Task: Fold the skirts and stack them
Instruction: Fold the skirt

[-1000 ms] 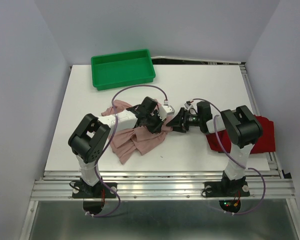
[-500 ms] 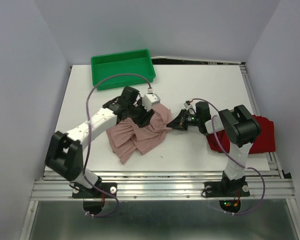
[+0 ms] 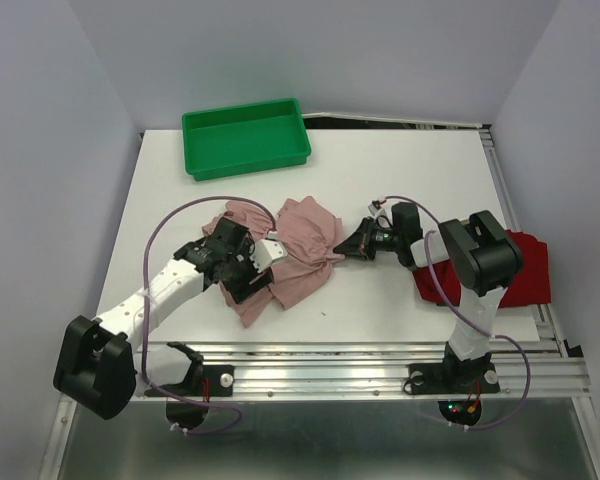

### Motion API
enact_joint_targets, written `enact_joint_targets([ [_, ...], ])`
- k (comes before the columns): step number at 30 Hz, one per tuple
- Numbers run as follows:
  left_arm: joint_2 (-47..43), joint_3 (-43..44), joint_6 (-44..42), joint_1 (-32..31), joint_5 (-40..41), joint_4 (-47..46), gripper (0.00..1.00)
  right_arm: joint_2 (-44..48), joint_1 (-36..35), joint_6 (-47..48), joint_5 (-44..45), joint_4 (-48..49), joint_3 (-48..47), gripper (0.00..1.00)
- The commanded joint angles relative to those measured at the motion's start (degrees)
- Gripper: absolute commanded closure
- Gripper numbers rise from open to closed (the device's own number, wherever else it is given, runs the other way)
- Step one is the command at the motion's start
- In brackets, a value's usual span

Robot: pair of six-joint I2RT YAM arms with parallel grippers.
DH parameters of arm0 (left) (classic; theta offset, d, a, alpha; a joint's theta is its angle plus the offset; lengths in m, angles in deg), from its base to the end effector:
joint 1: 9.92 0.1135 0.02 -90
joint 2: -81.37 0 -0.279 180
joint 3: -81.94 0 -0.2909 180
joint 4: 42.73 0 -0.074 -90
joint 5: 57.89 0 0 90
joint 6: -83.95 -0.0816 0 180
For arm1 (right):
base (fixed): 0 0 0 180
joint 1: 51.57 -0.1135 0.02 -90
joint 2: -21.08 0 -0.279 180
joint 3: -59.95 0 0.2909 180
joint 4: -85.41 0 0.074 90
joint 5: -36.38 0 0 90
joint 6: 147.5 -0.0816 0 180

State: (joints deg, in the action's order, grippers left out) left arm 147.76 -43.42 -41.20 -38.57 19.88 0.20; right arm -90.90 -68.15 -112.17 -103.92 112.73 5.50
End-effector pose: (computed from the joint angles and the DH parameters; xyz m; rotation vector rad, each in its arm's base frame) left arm 0.2391 -0.1504 0.1845 1.3970 2.0827 -0.2228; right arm 0.3555 0.1713 0.0633 0.1603 2.3270 1.6135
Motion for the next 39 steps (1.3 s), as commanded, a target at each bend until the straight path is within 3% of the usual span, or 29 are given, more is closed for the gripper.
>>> enact_joint_targets([
  [1, 1.5, 0.2, 0.2, -0.1, 2.6, -5.3, 0.21, 3.2, -0.3, 1.7, 0.1, 0.4, 0.7, 0.99],
  [6, 5.0, -2.0, -1.9, -0.1, 7.5, -9.1, 0.25, 3.8, -0.3, 2.4, -0.6, -0.5, 0.9, 0.99],
  [9, 4.5, -2.8, -3.2, 0.1, 9.8, -9.8, 0.41, 4.0, 0.2, 2.6, -0.8, -0.7, 1.1, 0.99],
  [16, 1.5, -2.9, -7.4, 1.0, 13.5, -4.4, 0.91, 4.1, 1.4, 2.9, -1.1, -1.2, 1.6, 0.99],
  [19, -3.0, -2.4, -11.9, 3.1, 12.6, 2.3, 1.0, 4.2, 1.9, 3.4, -0.6, -2.3, 2.1, 0.99],
  [26, -11.3, -0.7, -21.3, 3.5, 4.1, 18.5, 1.0, 4.3, 2.5, 5.2, -0.6, -3.7, 3.0, 0.99],
  [29, -10.1, -0.6, -23.5, 3.5, 2.7, 19.2, 1.0, 4.3, 2.5, 5.5, -0.6, -4.4, 2.9, 0.99],
  [30, -9.1, -0.6, -23.3, 3.5, 2.7, 18.7, 0.97, 4.3, 2.5, 5.5, -0.9, -4.5, 2.8, 0.99],
  [31, -8.2, -0.4, -22.3, 3.6, 2.6, 17.9, 0.75, 4.1, 2.5, 5.6, -1.2, -4.6, 2.6, 0.99],
  [34, -5.3, 1.9, -19.7, 3.9, -0.9, 17.1, 0.48, 4.2, 2.5, 6.9, -1.8, -5.7, 2.3, 0.99],
  [39, -5.7, 7.4, -13.2, 6.3, -6.5, 13.4, 0.34, 4.8, 2.5, 9.9, -2.0, -9.2, 1.8, 0.99],
])
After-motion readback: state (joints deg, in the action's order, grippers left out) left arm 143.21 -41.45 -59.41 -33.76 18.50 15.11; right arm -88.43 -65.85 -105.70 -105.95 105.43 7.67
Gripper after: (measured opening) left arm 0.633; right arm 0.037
